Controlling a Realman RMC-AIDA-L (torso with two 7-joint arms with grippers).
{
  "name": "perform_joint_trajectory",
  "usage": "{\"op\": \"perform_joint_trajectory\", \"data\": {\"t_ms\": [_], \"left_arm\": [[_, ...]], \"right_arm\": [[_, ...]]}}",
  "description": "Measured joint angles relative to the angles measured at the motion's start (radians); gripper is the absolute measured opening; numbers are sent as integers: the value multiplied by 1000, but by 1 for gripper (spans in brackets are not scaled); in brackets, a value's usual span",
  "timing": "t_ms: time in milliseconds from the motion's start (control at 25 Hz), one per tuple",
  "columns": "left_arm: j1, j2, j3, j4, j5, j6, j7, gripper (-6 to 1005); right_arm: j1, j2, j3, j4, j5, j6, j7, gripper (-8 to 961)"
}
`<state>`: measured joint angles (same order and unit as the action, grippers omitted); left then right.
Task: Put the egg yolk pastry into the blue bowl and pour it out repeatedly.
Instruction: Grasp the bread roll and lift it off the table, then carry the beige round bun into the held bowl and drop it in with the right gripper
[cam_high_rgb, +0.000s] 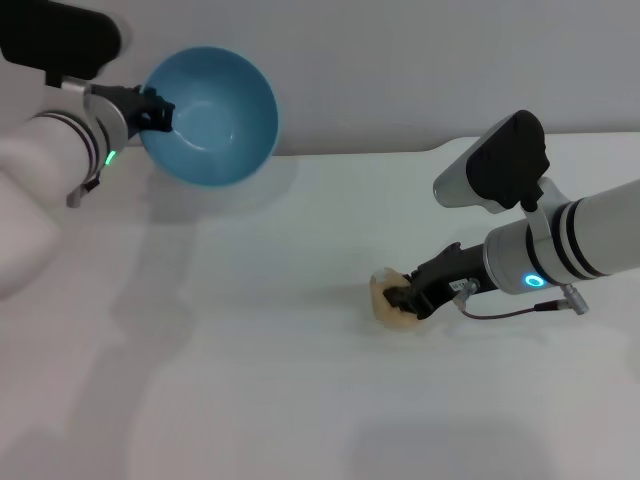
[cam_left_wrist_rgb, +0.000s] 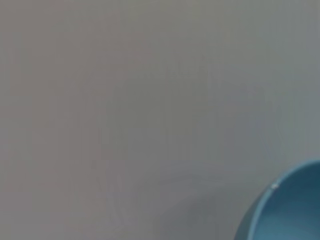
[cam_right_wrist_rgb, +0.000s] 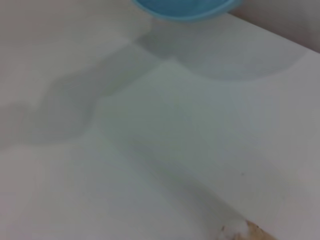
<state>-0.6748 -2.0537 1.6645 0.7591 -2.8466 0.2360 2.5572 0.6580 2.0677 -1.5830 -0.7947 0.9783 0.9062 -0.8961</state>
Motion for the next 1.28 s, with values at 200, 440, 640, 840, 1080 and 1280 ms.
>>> {"op": "perform_joint_trajectory", "data": {"t_ms": [200, 440, 640, 840, 1080, 1280], "left_arm": [[-1, -4, -143, -96, 101, -218, -4, 16], [-7, -3, -142, -104, 109, -141, -10, 15], [-17, -8, -56, -101, 87, 0, -11, 15], [-19, -2, 75, -60, -26, 125, -2, 12], [-11, -3, 101, -20, -30, 169, 2, 13], [-10, -5, 101, -18, -30, 164, 3, 13]], "right_arm": [[0, 0, 0, -5, -1, 1, 0, 130], [0, 0, 0, -29, -1, 2, -1, 104], [0, 0, 15, -68, 3, 2, -1, 96], [3, 0, 38, -117, 5, -1, -1, 89], [8, 0, 46, -152, 5, -8, -1, 86], [12, 0, 51, -173, 2, -9, -2, 85]]}}
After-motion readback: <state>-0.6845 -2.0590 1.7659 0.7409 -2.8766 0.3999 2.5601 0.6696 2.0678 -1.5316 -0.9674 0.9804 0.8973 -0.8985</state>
